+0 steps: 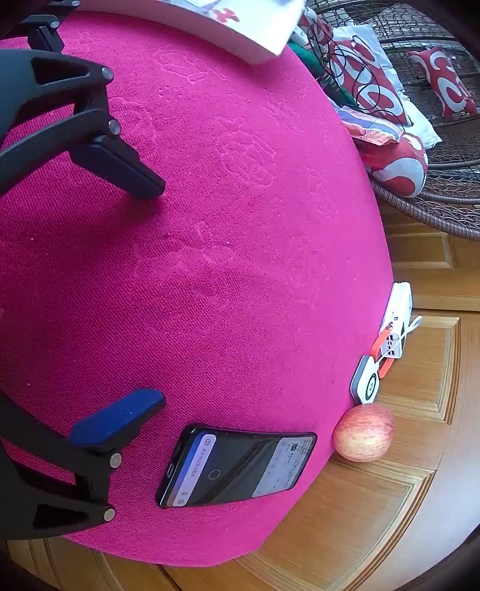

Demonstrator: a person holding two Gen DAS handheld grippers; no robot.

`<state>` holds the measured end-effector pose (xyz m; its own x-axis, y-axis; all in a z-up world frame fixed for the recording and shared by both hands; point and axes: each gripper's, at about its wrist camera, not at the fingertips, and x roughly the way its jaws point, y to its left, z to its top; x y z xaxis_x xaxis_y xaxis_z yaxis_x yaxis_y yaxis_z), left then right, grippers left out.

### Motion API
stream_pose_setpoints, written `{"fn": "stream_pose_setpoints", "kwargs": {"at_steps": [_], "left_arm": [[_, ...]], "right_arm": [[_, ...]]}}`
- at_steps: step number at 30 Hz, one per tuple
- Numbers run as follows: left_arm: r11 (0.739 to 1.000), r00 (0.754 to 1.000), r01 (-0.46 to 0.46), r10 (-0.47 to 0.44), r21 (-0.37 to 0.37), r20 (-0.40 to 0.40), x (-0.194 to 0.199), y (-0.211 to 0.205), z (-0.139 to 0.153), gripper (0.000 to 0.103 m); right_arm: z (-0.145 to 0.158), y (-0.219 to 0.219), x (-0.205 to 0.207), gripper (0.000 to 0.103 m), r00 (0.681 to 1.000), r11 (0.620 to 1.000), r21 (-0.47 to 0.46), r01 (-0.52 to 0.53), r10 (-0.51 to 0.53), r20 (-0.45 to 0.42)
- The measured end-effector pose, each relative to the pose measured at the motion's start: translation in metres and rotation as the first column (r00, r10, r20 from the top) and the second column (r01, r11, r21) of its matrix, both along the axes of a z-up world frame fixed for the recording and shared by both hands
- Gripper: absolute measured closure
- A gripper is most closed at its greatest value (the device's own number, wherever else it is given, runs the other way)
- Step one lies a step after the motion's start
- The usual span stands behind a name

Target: Organize rigid objects

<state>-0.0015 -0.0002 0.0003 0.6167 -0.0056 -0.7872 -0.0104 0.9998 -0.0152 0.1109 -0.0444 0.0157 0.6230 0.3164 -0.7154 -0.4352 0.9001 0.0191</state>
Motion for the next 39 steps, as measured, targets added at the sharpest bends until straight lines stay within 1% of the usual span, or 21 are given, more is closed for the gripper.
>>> {"fn": "stream_pose_setpoints", "kwargs": {"at_steps": [39], "left_arm": [[1.0, 1.0, -0.002, 0.002, -0.002, 0.001, 0.0027, 0.0, -0.001, 0.0]], "right_arm": [[-0.0006, 0.0021, 0.0026, 0.0, 1.0, 1.0, -0.003, 0.001, -0.001, 0.0]]}}
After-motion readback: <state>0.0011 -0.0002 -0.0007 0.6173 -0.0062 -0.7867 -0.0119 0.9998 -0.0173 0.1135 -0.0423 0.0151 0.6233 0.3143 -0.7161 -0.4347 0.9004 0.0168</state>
